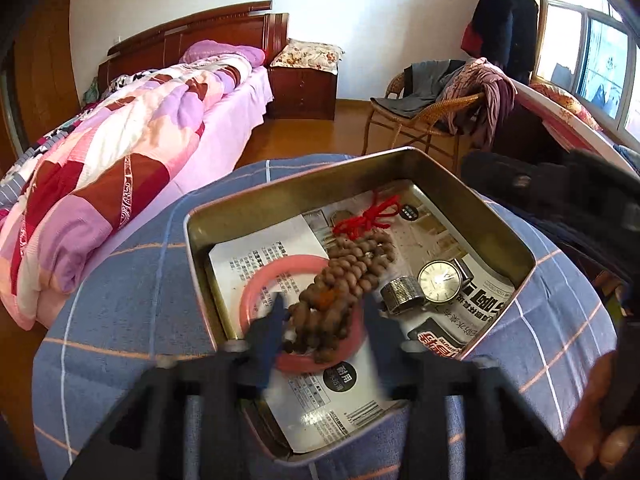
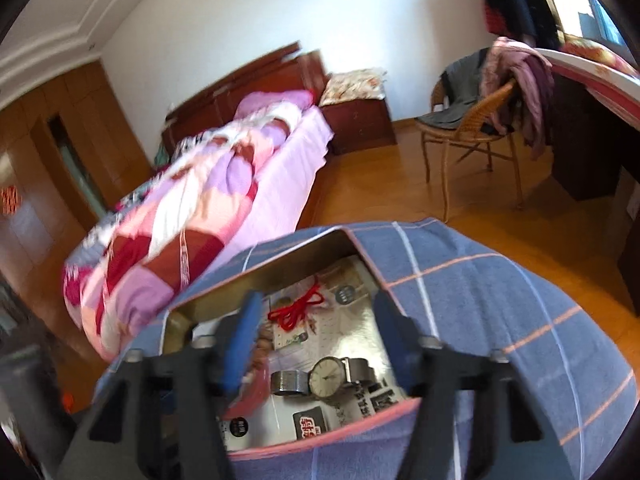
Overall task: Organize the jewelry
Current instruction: 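Lower wooden beads into the tin with left while right places the watch inside, then open both grippers and withdraw them from the tin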
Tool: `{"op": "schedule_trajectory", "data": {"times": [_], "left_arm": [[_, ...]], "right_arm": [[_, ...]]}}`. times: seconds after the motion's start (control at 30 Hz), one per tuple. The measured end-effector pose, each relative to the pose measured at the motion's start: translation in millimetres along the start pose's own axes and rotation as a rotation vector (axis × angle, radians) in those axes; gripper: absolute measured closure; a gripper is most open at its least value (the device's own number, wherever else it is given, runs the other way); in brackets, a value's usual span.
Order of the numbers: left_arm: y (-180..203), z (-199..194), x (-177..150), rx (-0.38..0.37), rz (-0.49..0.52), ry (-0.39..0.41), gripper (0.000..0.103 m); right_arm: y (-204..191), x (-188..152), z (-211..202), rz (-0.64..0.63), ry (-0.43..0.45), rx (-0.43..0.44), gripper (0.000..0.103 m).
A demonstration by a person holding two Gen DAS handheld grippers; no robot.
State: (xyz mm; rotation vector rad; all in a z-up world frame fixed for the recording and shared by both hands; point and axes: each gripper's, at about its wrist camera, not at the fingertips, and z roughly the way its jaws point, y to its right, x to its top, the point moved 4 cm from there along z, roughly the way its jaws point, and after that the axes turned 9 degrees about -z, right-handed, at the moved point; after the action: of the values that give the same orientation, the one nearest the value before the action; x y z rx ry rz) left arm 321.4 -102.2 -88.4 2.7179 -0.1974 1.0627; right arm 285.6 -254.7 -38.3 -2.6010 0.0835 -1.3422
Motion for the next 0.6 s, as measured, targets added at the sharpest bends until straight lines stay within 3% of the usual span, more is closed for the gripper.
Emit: {"op": "schedule_trajectory", "data": {"times": [0.03, 0.1, 0.6], "left_arm": [[1, -4, 2, 0.012, 0.005, 0.017, 0.029], [3, -12, 2, 0.031, 0.010, 0.048, 0.024], [1, -58, -16, 0.086, 0.017, 0.071, 0.024]], "right_arm": [[2, 0, -4, 0.012, 0.001, 0.003, 0.037], [7, -1, -16, 0.043, 0.007, -0.002, 0.037], [5, -30, -62, 0.125, -0.007, 0.006, 0.032]]}}
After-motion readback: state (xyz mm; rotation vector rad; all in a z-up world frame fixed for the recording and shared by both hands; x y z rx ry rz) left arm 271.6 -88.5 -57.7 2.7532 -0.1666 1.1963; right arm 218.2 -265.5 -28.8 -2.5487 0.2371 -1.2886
